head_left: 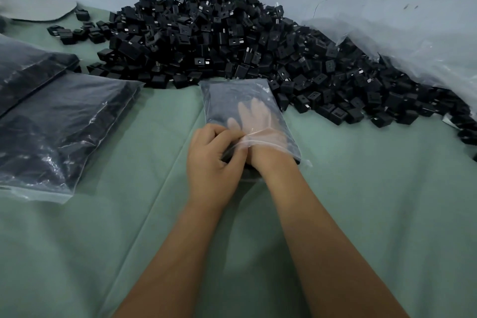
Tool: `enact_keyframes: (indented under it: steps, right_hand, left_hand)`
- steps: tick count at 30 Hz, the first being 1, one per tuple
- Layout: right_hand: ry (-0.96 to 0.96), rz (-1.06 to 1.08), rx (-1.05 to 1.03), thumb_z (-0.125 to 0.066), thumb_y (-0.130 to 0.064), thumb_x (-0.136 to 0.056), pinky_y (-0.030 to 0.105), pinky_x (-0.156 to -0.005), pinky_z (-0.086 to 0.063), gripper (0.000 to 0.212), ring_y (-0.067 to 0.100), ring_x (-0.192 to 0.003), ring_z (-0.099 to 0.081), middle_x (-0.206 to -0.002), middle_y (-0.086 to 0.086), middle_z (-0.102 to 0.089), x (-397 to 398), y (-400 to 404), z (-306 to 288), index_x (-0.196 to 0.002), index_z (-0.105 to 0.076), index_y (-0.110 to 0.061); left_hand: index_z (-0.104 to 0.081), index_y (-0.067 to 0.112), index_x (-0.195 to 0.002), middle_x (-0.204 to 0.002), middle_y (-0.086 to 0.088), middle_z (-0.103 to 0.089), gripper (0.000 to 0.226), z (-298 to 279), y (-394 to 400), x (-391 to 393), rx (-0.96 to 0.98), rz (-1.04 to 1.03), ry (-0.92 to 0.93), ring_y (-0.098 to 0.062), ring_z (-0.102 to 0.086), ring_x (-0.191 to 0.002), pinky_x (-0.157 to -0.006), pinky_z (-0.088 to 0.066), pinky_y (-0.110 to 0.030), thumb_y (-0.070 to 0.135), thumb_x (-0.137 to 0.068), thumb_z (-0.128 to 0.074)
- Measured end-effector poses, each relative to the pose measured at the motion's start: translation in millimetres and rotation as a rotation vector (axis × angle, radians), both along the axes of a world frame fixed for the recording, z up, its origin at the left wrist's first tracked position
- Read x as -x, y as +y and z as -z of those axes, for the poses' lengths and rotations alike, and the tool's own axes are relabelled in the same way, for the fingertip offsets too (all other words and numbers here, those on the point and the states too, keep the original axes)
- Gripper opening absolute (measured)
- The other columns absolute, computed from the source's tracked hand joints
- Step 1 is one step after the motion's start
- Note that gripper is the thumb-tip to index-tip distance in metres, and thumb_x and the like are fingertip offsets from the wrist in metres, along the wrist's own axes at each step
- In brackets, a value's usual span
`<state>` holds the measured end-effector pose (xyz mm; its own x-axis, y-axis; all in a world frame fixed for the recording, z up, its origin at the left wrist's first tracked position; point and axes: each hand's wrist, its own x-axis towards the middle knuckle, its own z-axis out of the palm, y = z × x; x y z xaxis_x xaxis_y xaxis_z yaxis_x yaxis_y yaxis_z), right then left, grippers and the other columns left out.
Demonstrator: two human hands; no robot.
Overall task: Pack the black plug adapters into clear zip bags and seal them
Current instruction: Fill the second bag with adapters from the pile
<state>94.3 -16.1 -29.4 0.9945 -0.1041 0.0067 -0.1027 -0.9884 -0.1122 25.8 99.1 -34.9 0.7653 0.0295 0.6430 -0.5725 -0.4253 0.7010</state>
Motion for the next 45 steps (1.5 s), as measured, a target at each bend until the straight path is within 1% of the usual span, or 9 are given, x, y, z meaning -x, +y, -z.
enact_keyframes:
  steps: [5, 8, 11, 14, 19, 31, 35, 40, 45]
  right_hand:
    - [-0.202, -0.257, -0.106, -0.044, -0.021, -0.094, 0.036, -0.113, -0.029, 0.039, 0.023, -0.139, -0.033, -0.142, 0.001, -0.048, 65, 2, -9, -0.131, -0.054, -0.02]
    - [-0.449, -0.389, -0.318, -0.055, -0.012, -0.087, 0.037, -0.089, -0.048, 0.02, 0.026, -0.104, -0.061, -0.109, 0.008, -0.068, 99, -3, -16, -0.1, -0.07, -0.01]
    - [-0.772, -0.464, -0.324, -0.054, -0.021, -0.087, 0.034, -0.064, -0.047, 0.025, 0.025, -0.07, -0.059, -0.077, 0.006, -0.066, 111, -18, -16, -0.076, -0.069, -0.004]
    - [-0.967, -0.309, -0.468, -0.046, -0.024, -0.09, 0.037, -0.063, -0.045, 0.031, 0.023, -0.072, -0.056, -0.077, 0.006, -0.062, 96, -42, -30, -0.079, -0.067, -0.004]
    - [-0.639, 0.264, -0.384, -0.046, -0.037, -0.094, 0.039, -0.102, -0.034, 0.039, 0.022, -0.121, -0.044, -0.128, 0.001, -0.054, 19, -99, -45, -0.128, -0.057, -0.023]
    - [-0.051, 0.057, -0.097, -0.024, -0.058, -0.098, 0.066, -0.107, 0.015, 0.05, 0.018, -0.148, 0.012, -0.161, -0.006, 0.009, -95, -118, -19, -0.147, -0.02, -0.049]
    - [-0.021, 0.136, -0.012, -0.023, -0.059, -0.096, 0.07, -0.104, 0.013, 0.048, 0.026, -0.148, -0.003, -0.16, 0.0, -0.014, -82, -131, -9, -0.143, -0.025, -0.05]
    - [-0.305, 0.194, -0.164, -0.029, -0.041, -0.097, 0.05, -0.106, -0.029, 0.037, 0.023, -0.127, -0.04, -0.135, -0.004, -0.049, -27, -139, 2, -0.127, -0.051, -0.036]
    - [-0.427, 0.2, -0.19, -0.038, -0.041, -0.098, 0.045, -0.115, -0.003, 0.034, 0.013, -0.129, -0.04, -0.134, -0.008, -0.049, 33, -137, 17, -0.132, -0.043, -0.041]
  left_hand:
    - [-0.075, 0.014, -0.09, -0.084, 0.003, -0.059, 0.016, -1, 1, 2, 0.04, 0.029, 0.089, -0.017, -0.056, -0.082, -0.073, -0.044, -0.027, 0.02, -0.081, -0.063]
    - [-0.074, 0.017, -0.09, -0.085, 0.008, -0.061, 0.013, 1, 2, 1, 0.069, 0.047, 0.152, -0.01, -0.057, -0.084, -0.074, -0.043, -0.022, 0.021, -0.082, -0.064]
    - [-0.073, 0.017, -0.087, -0.084, 0.006, -0.064, 0.007, 3, 3, -1, 0.069, 0.049, 0.197, -0.009, -0.057, -0.081, -0.072, -0.041, -0.017, 0.017, -0.085, -0.067]
    - [-0.071, 0.021, -0.082, -0.083, 0.003, -0.068, 0.008, 4, 3, -2, 0.107, 0.062, 0.308, -0.009, -0.06, -0.08, -0.074, -0.046, -0.023, 0.014, -0.086, -0.069]
    - [-0.07, 0.019, -0.078, -0.079, 0.002, -0.065, 0.011, 4, 3, -1, 0.054, 0.068, 0.362, -0.014, -0.06, -0.079, -0.075, -0.049, -0.033, 0.019, -0.088, -0.068]
    - [-0.059, 0.021, -0.065, -0.067, 0.007, -0.055, 0.019, 9, -1, -14, -0.064, 0.002, 0.311, -0.012, -0.055, -0.07, -0.064, -0.045, -0.035, 0.022, -0.085, -0.061]
    - [-0.059, 0.02, -0.066, -0.069, 0.007, -0.055, 0.018, 10, -2, -14, -0.063, 0.006, 0.335, -0.011, -0.055, -0.072, -0.066, -0.044, -0.031, 0.024, -0.084, -0.06]
    - [-0.06, 0.018, -0.067, -0.07, 0.006, -0.057, 0.021, 9, -2, -13, -0.074, -0.016, 0.367, -0.01, -0.054, -0.073, -0.068, -0.042, -0.028, 0.015, -0.087, -0.064]
    - [-0.061, 0.011, -0.068, -0.071, -0.002, -0.058, 0.02, 6, -3, -13, -0.08, -0.029, 0.396, -0.018, -0.055, -0.073, -0.069, -0.043, -0.036, 0.016, -0.087, -0.062]
